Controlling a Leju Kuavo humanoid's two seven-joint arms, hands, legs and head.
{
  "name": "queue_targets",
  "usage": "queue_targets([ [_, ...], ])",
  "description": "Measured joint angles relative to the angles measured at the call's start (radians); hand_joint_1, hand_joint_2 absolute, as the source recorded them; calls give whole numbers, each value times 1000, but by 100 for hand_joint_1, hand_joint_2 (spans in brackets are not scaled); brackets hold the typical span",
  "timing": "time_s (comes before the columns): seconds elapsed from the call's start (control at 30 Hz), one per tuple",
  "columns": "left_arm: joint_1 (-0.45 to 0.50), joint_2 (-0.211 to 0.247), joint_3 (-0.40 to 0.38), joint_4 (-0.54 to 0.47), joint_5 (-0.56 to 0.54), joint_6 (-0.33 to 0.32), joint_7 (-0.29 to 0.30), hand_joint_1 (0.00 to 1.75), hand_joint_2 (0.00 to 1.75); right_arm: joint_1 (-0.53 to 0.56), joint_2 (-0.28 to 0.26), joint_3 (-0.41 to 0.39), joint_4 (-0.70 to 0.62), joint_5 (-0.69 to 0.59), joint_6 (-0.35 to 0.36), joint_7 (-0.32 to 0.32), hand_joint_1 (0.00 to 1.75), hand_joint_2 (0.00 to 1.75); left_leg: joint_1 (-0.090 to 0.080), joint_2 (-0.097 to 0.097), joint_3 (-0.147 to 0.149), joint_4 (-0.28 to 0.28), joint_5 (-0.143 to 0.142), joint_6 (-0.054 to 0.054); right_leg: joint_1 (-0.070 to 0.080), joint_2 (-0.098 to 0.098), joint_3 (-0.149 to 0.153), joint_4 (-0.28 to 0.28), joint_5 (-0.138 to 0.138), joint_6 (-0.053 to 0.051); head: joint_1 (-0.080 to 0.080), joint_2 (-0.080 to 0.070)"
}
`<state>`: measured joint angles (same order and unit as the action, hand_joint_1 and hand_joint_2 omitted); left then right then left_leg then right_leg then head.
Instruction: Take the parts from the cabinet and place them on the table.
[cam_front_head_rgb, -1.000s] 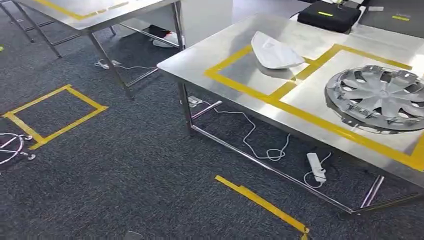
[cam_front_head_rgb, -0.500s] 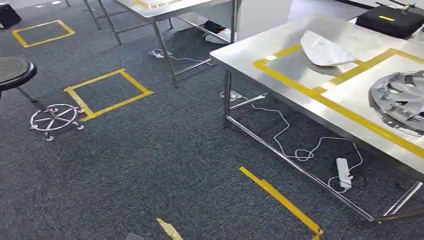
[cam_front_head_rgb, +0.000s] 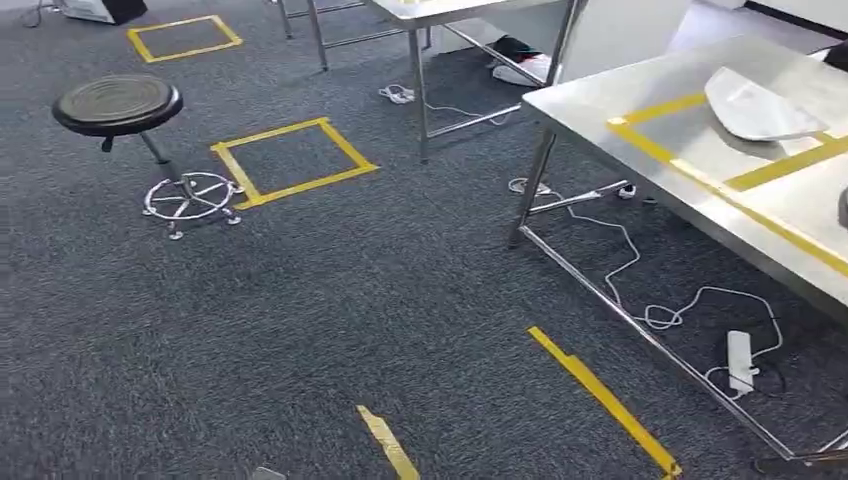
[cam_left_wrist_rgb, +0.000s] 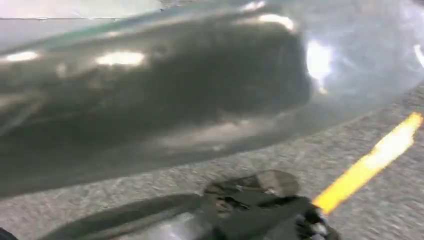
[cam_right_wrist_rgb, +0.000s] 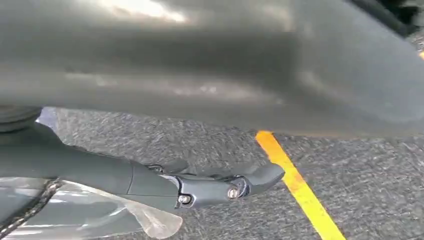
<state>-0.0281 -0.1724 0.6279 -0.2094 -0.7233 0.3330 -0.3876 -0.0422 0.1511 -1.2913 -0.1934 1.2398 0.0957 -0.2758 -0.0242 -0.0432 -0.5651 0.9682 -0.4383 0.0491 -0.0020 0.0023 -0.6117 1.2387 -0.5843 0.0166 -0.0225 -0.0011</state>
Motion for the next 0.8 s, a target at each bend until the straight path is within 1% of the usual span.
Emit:
queue_targets([
  [0.03,1,0,0,0,-2,0,0,0,0,0,0,0,0,1,0,0,0,0,-3,-15,-8,1,8,-1,5,10,60,-91,34,-9,0,0],
  [0.07,0,0,0,0,-3,0,0,0,0,0,0,0,0,1,-2,-1,0,0,-4,-27,-12,2,14,-1,10,40,124,-188,50,-20,0,0],
  [0.1,-1,-3,0,0,-5,0,-1,0,0,-2,-2,0,0,1,-3,-2,0,0,-9,-36,-18,5,18,-3,14,82,175,-262,36,-31,0,0],
  [0.13,-4,-3,0,0,-6,1,-2,0,0,-3,-1,0,0,2,-3,-3,0,0,-9,-44,-23,10,27,-6,6,80,186,-281,35,-27,-1,0],
  [0.17,-5,-3,0,0,-6,5,-2,0,0,-4,-1,0,0,2,-3,-3,0,0,-8,-55,-29,13,32,-10,10,73,175,-292,27,-26,1,0],
  [0.2,-4,-3,0,0,-5,9,-2,0,0,-5,-1,0,0,2,-3,-3,0,0,-7,-64,-33,12,38,-16,11,62,173,-290,25,-26,0,0],
  [0.23,-1,-2,0,0,-4,13,-2,0,0,-5,0,0,0,2,-3,-4,0,0,-10,-77,-37,13,42,-21,8,51,174,-296,31,-31,3,0],
  [0.27,-1,0,1,0,-2,18,-2,0,0,-4,5,0,0,2,-3,-4,0,0,-9,-64,-42,28,31,-22,0,28,174,-302,40,-36,3,0],
  [0.3,0,-2,1,0,-2,23,-2,0,0,-4,4,0,0,2,-5,-4,0,0,-9,-21,-60,66,-7,-31,0,21,172,-302,42,-39,-5,0],
  [0.33,-2,-2,1,0,-3,25,-2,0,0,-1,4,0,0,1,-4,-5,0,0,0,2,-88,138,-56,-41,1,3,171,-302,42,-41,-11,0],
  [0.37,-5,-3,1,0,-6,26,-1,0,0,3,4,0,0,0,-3,-5,0,0,7,14,-117,217,-99,-51,2,-14,171,-302,42,-41,-8,0],
  [0.4,-6,-3,1,0,-7,26,0,0,0,6,4,-1,0,1,-3,-5,0,0,15,22,-144,293,-133,-59,2,-33,170,-302,42,-41,-10,0],
  [0.43,-5,-5,1,0,-9,26,2,0,0,6,4,-1,0,1,-3,-5,0,0,23,29,-154,334,-144,-66,1,-47,169,-301,42,-40,-9,0],
  [0.47,-3,-5,1,0,-11,26,4,0,0,6,4,-1,0,1,-3,-5,0,0,32,33,-141,327,-128,-73,0,-64,169,-300,41,-37,-10,0],
  [0.5,0,-5,1,0,-12,26,4,0,0,5,4,-1,0,1,-3,-5,0,0,39,38,-112,286,-100,-79,-1,-75,169,-300,40,-34,-9,0],
  [0.53,1,-5,1,0,-12,27,5,0,0,4,4,-1,0,1,-3,-5,0,0,44,45,-63,206,-59,-82,-2,-87,172,-299,38,-29,-10,0],
  [0.57,0,-5,1,0,-13,27,5,0,0,3,4,-1,0,0,-3,-5,0,0,45,66,-4,105,-20,-82,-5,-99,181,-297,33,-22,-9,0],
  [0.6,-1,-6,1,0,-14,27,6,0,0,3,4,-1,0,0,-2,-5,0,0,40,105,32,50,-33,-80,-3,-108,175,-296,28,-12,-10,0],
  [0.63,-1,-6,1,0,-16,26,6,0,0,2,4,-1,0,0,-2,-6,0,0,28,108,33,41,-32,-64,-3,-117,178,-292,27,-3,-10,0],
  [0.67,-2,-8,1,0,-18,26,6,0,0,1,4,-1,0,0,1,-6,0,0,27,106,30,43,-36,-56,-2,-125,181,-292,25,4,-6,0],
  [0.7,0,-7,1,0,-19,26,6,0,0,-1,4,-1,0,0,5,-6,0,0,24,99,29,38,-46,-44,-2,-131,184,-291,24,9,-10,0],
  [0.73,3,-6,1,0,-20,26,6,0,0,-6,4,-1,0,0,7,-7,0,0,21,90,23,39,-46,-38,-2,-141,193,-293,26,15,-6,0],
  [0.77,3,-7,1,0,-21,26,6,0,0,-8,4,-2,0,0,8,-7,0,0,30,78,28,25,-39,-25,-7,-134,188,-291,15,23,-9,0],
  [0.8,4,-7,1,0,-22,25,5,0,0,-10,4,-2,0,1,8,-8,0,0,29,72,29,22,-37,-21,-10,-70,177,-270,-4,25,-2,0],
])
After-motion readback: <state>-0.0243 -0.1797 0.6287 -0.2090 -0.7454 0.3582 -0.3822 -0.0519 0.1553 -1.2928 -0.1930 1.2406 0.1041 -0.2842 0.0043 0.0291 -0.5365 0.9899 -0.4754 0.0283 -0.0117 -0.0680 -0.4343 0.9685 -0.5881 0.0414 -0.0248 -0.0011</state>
